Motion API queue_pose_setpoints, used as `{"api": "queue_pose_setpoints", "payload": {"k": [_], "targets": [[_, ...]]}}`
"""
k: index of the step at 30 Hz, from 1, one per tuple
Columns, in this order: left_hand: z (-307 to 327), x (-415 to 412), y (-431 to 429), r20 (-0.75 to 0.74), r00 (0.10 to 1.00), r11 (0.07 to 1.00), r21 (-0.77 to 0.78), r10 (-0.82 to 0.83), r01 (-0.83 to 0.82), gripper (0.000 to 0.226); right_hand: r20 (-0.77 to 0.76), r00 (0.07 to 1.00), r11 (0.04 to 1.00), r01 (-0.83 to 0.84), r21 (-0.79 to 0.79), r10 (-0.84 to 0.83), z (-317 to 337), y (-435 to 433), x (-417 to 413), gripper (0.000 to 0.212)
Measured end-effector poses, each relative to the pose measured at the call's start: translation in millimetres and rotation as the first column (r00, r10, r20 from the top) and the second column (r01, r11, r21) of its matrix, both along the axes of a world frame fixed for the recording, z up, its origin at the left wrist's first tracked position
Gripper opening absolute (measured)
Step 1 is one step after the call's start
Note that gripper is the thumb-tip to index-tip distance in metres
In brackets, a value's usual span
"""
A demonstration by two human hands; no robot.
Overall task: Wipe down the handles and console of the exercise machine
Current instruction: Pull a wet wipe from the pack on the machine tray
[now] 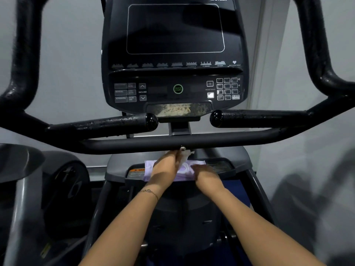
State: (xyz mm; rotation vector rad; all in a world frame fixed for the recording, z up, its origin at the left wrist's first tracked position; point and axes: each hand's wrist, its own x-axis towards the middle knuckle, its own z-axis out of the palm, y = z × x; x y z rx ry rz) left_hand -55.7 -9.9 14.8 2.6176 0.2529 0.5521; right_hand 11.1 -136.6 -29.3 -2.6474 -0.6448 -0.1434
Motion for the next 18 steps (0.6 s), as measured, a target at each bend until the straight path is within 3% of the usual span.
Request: {"api": "queue_pose_setpoints", "payload": {"k": [2, 4, 6, 9, 12, 18], "targets": [[-3, -17, -9, 0.070, 0.995, 0.990, -0.123, -0.065, 0.073, 0.032, 0.022, 0.996, 0.960, 0.082, 0.269, -0.091, -3, -8, -19, 0.037], [-2, -25, -14, 0.070, 0.997, 0.995, -0.091, -0.028, 0.035, 0.025, -0.095, 0.989, 0.832, 0.146, 0.535, -0.113, 0, -16, -35, 0.030], [2, -34, -17, 0.022, 1.000, 0.999, -0.035, -0.005, 0.006, 0.023, -0.154, 0.987, 0.748, 0.136, 0.650, -0.046, 8, -22, -53, 0.029], [12, -56, -24, 0.065, 0.993, 0.996, -0.002, -0.094, 0.094, 0.026, -0.172, 0.984, 0.671, 0.094, 0.735, 0.050, 23, -34, -77, 0.028], [19, -78, -35, 0.121, 0.981, 0.985, -0.068, -0.152, 0.161, 0.024, -0.126, 0.986, 0.645, 0.024, 0.764, 0.112, 41, -45, -101, 0.013], [49, -113, -62, 0.155, 0.955, 0.865, -0.406, -0.252, 0.295, 0.006, -0.118, 0.989, 0.573, 0.047, 0.818, 0.087, 70, -71, -143, 0.009]]}}
